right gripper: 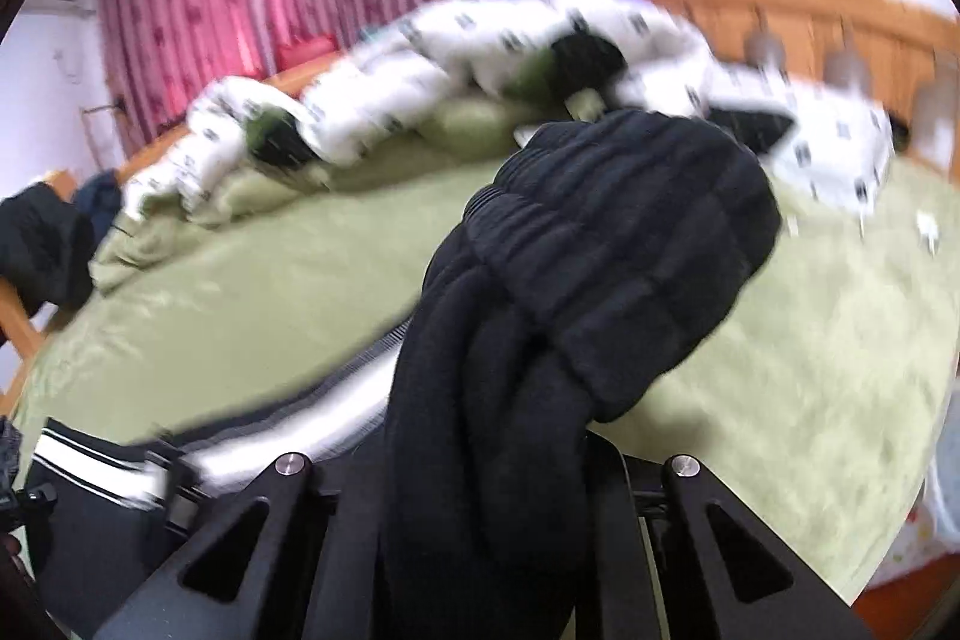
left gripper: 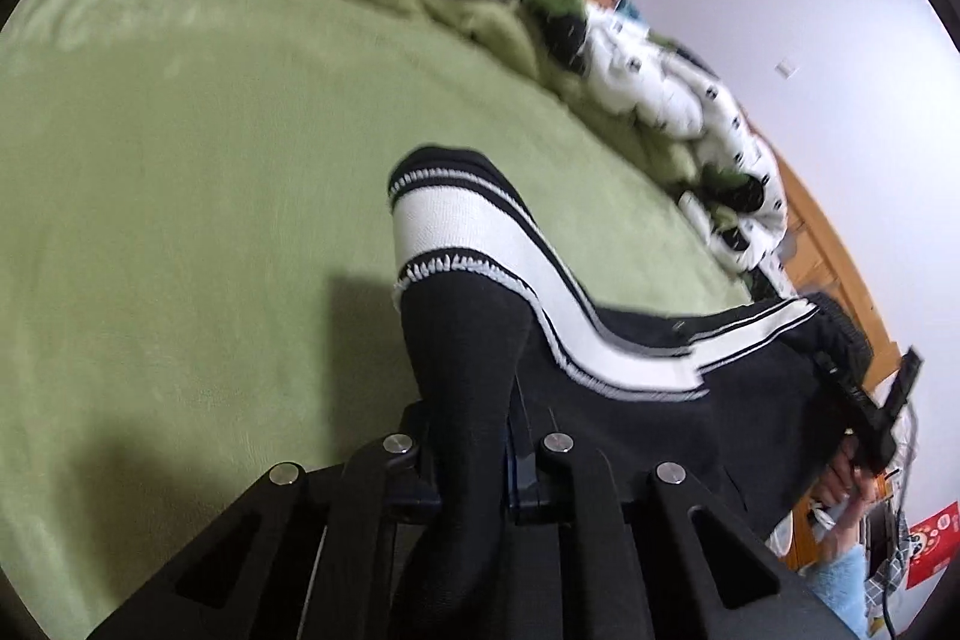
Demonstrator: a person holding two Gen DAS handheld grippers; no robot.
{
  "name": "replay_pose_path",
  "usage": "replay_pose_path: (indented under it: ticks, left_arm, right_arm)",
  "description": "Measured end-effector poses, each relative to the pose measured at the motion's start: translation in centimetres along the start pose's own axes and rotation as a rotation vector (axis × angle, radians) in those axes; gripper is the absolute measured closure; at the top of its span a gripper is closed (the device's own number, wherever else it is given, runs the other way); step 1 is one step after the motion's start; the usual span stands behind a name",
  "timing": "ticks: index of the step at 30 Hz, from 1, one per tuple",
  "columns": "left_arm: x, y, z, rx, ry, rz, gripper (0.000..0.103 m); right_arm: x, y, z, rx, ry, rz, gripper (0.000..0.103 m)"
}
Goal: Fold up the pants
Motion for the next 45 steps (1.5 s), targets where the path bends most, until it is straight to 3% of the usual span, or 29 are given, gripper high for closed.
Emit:
replay_pose_path:
  ticks: [4, 7, 10, 13, 16, 18, 20, 21, 25, 26, 28, 31, 35, 38, 39, 42, 45]
  left_arm:
    - [2.6, -3.0, 0.0, -0.04, -0.034, -0.029, 0.093]
    - [4.6, -6.5, 1.9, 0.042, -0.007, -0.086, 0.093]
    - [5.9, -10.3, 5.7, 0.123, 0.004, -0.119, 0.093]
    - [6.1, -11.7, 10.6, 0.212, -0.013, -0.086, 0.091]
    - [4.8, -9.6, 15.2, 0.299, -0.029, -0.006, 0.086]
    - [3.1, -7.8, 17.7, 0.358, -0.033, 0.049, 0.082]
    - [1.8, -7.2, 18.9, 0.401, -0.015, 0.039, 0.069]
    - [1.5, -7.4, 18.9, 0.411, -0.007, 0.027, 0.067]
    - [1.5, -9.8, 18.0, 0.472, 0.029, -0.037, 0.06]
    - [1.8, -10.3, 17.1, 0.469, 0.042, -0.064, 0.049]
    - [2.0, -10.8, 15.4, 0.447, 0.079, -0.087, 0.038]
    - [1.0, -10.9, 13.0, 0.414, 0.127, -0.097, 0.038]
    - [-4.0, -8.6, 14.1, 0.4, 0.04, 0.002, 0.037]
    - [-6.5, -8.8, 13.3, 0.464, 0.133, -0.044, 0.037]
    - [-6.9, -9.3, 12.5, 0.455, 0.157, -0.045, 0.037]
    - [-7.4, -11.5, 10.8, 0.363, 0.13, -0.073, 0.035]
    - [-7.7, -13.7, 11.8, 0.382, 0.089, -0.085, 0.035]
  right_arm:
    - [4.6, -3.9, 5.3, 0.073, -0.038, -0.08, 0.09]
    - [6.6, -5.6, 9.3, 0.155, -0.042, -0.117, 0.09]
    - [6.2, -5.0, 12.3, 0.232, -0.029, -0.115, 0.09]
    - [3.3, -1.2, 14.1, 0.281, -0.001, -0.04, 0.089]
    - [-2.1, 4.7, 14.7, 0.281, 0.005, 0.092, 0.089]
    - [-6.0, 8.4, 13.6, 0.201, -0.013, 0.18, 0.088]
    - [-8.9, 10.7, 11.9, 0.136, -0.009, 0.253, 0.084]
    - [-10.0, 11.2, 10.8, 0.147, 0.024, 0.277, 0.078]
    - [-13.3, 10.2, 7.4, 0.263, 0.141, 0.391, 0.071]
    - [-13.6, 9.4, 6.8, 0.251, 0.14, 0.395, 0.065]
    - [-13.8, 7.5, 6.2, 0.199, 0.089, 0.382, 0.057]
    - [-13.7, 4.1, 5.8, 0.137, -0.006, 0.344, 0.056]
    - [-12.2, 0.4, 6.4, 0.108, -0.082, 0.299, 0.055]
    - [-10.7, -1.2, 10.1, 0.167, -0.16, 0.284, 0.055]
    - [-10.2, -1.6, 12.1, 0.197, -0.187, 0.28, 0.056]
    - [-9.9, -2.4, 18.0, 0.294, -0.241, 0.275, 0.055]
    - [-10.6, -2.4, 25.6, 0.399, -0.331, 0.27, 0.056]
Point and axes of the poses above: each gripper's, at about its wrist camera, not at the fingertips, and y roughly the way its jaws point, z to its left, x to its top, the point moved 9 cm from there along y, roughly the way its jaws point, and after that the axes turned 3 degrees about -y, right-handed, at the moved point
